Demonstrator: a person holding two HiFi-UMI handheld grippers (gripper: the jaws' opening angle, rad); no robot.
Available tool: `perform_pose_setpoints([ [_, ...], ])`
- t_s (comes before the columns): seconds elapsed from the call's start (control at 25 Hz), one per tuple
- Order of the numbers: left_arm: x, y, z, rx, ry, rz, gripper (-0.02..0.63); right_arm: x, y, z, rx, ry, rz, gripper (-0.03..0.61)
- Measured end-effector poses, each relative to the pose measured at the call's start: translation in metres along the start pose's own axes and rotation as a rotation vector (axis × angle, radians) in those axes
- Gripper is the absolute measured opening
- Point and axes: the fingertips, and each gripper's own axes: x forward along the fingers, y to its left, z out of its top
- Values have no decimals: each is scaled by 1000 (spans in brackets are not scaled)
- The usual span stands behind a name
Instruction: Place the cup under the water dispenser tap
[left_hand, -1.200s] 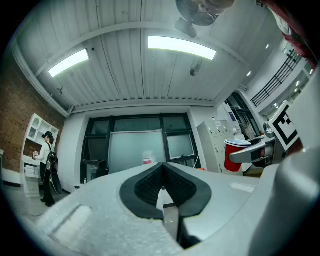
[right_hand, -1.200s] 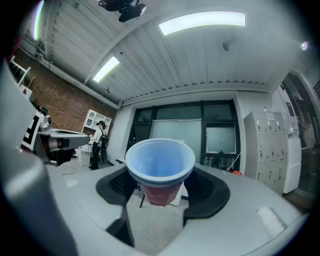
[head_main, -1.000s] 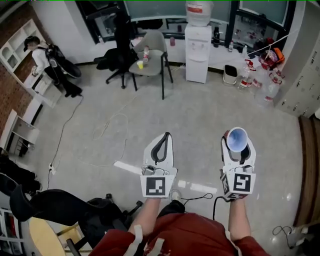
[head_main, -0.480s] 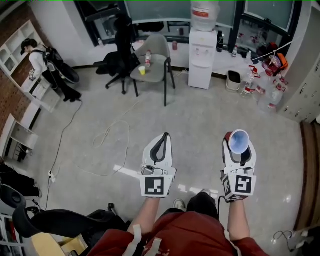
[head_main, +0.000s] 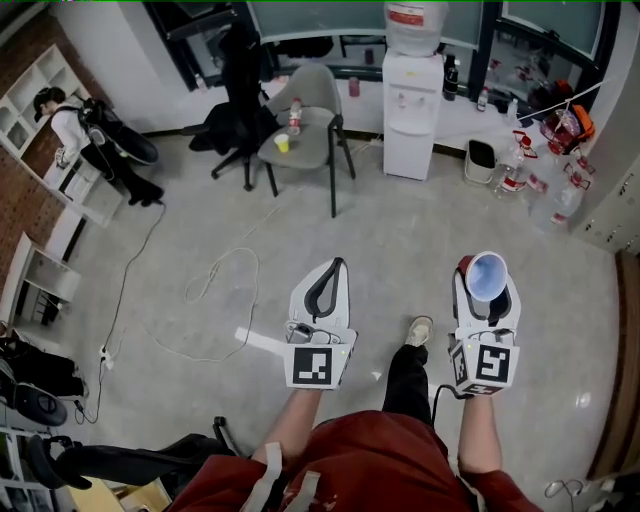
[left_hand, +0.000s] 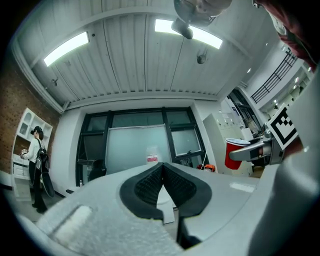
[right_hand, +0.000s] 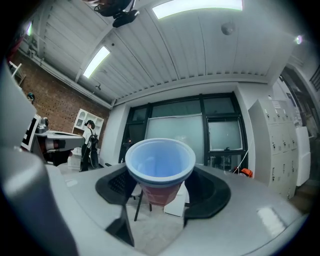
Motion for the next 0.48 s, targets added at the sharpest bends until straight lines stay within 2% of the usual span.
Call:
perform_pose_setpoints([
  [0.28,144,-1,-32,13,-3,60,3,140,-82,-33,24,28,33,291],
  [0.48,239,-9,-46,10,16,65,3,226,-131,-46,36,57,58,291],
])
